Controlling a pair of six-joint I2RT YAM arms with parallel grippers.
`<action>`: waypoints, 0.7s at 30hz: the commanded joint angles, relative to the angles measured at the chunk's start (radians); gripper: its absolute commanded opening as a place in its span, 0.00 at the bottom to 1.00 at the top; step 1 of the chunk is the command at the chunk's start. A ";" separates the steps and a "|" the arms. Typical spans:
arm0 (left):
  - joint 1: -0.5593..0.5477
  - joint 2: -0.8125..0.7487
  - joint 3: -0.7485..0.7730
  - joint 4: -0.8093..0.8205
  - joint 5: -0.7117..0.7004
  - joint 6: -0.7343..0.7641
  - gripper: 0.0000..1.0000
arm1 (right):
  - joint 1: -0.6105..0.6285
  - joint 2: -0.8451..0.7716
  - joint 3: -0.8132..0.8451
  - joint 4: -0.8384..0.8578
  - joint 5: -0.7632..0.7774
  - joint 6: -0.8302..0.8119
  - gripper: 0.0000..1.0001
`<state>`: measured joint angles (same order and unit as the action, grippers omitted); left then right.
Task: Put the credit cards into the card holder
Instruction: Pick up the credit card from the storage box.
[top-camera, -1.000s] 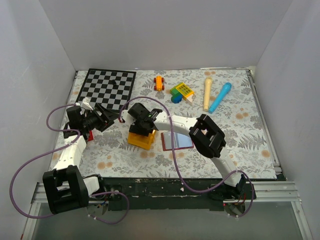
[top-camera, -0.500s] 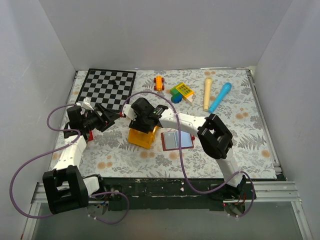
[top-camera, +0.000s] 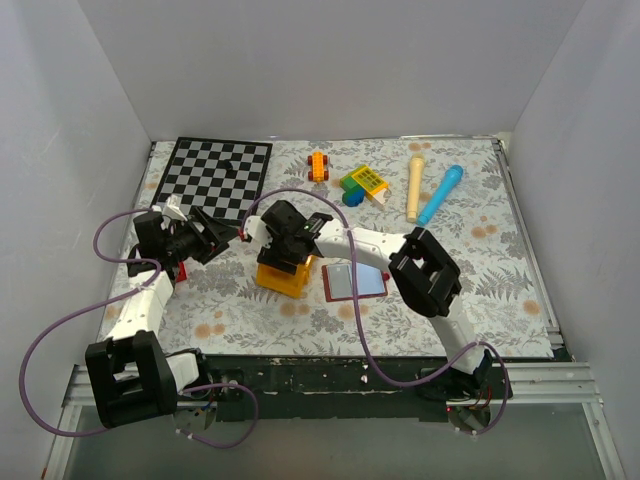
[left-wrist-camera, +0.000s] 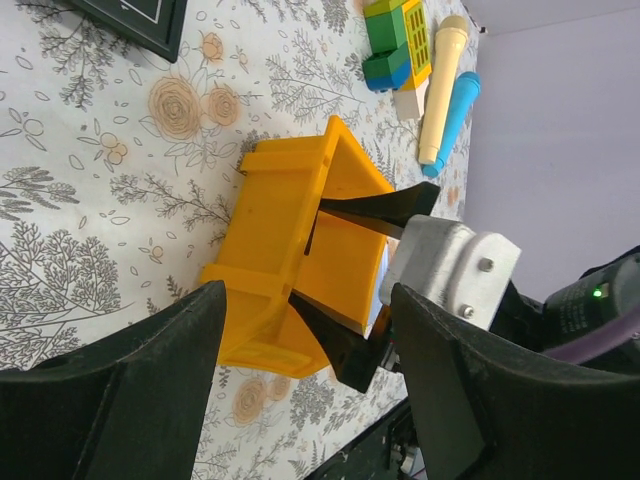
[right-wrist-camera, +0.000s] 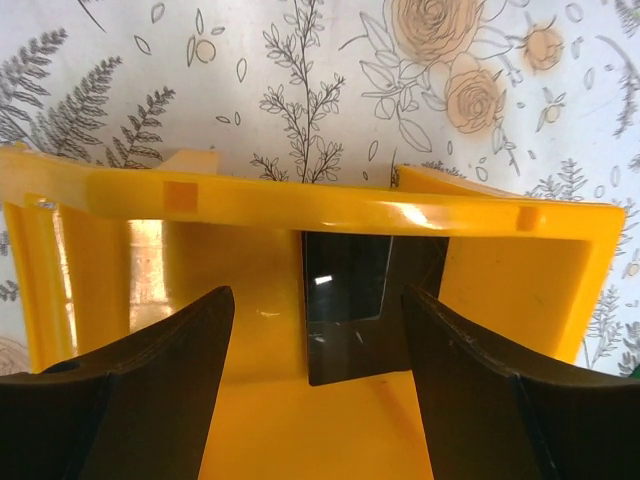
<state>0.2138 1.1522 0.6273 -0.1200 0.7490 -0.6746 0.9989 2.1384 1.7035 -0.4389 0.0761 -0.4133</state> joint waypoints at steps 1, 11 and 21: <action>-0.002 -0.009 -0.009 0.002 0.018 0.004 0.67 | -0.002 0.044 0.034 -0.009 0.016 0.013 0.77; -0.002 -0.009 -0.009 0.000 0.018 0.007 0.68 | -0.005 0.089 0.041 -0.004 0.117 0.002 0.82; -0.001 -0.009 -0.009 0.000 0.018 0.007 0.69 | -0.022 0.112 0.051 -0.009 0.159 -0.005 0.82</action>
<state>0.2150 1.1526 0.6266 -0.1192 0.7322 -0.6739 0.9928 2.2078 1.7325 -0.4385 0.1902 -0.4206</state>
